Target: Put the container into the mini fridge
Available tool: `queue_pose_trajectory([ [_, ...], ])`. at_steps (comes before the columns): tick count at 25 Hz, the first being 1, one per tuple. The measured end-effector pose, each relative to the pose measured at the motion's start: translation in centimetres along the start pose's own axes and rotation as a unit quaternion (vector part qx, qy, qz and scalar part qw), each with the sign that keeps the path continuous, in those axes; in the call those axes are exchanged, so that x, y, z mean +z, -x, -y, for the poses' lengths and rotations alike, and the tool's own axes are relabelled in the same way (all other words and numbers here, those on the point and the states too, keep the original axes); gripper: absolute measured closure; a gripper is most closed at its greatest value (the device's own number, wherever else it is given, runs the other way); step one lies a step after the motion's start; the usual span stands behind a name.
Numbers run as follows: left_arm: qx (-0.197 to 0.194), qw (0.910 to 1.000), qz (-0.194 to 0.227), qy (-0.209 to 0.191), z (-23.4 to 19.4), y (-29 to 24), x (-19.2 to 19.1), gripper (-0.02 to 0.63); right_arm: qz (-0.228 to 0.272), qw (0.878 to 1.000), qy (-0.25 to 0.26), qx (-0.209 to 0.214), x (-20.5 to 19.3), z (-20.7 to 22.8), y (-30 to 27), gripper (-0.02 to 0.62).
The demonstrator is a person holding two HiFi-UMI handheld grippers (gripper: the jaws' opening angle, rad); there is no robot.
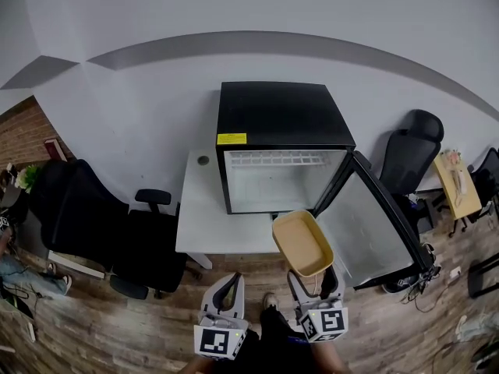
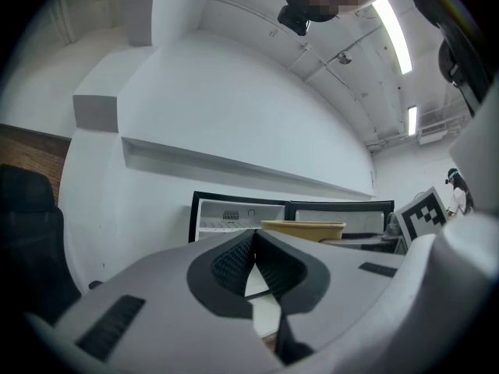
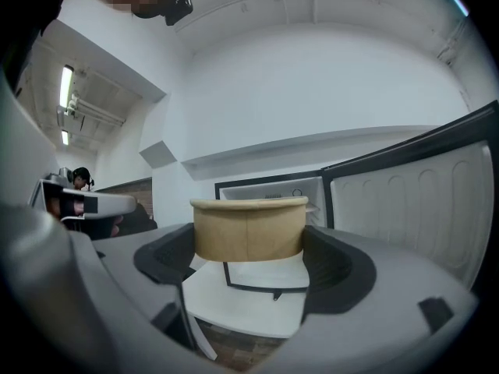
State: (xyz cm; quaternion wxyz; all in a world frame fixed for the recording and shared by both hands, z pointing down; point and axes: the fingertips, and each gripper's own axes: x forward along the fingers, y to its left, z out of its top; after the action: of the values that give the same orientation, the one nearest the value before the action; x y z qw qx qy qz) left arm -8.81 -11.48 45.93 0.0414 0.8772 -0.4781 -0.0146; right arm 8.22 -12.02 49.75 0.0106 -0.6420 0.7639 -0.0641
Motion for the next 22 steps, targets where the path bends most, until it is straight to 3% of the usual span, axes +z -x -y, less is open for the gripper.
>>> queue_pose_trajectory([
  [10, 0.013, 0.9997, 0.021, -0.008, -2.6, -6.7, 0.7, 0.598, 0.018, 1.000, 0.009, 0.012, 1.5, 3.1, -8.7, 0.161],
  [22, 0.023, 0.9993, 0.021, -0.020, -6.0, -17.2, 1.0, 0.598, 0.001, 0.999, 0.030, 0.027, 1.0, 7.2, -22.3, 0.161],
])
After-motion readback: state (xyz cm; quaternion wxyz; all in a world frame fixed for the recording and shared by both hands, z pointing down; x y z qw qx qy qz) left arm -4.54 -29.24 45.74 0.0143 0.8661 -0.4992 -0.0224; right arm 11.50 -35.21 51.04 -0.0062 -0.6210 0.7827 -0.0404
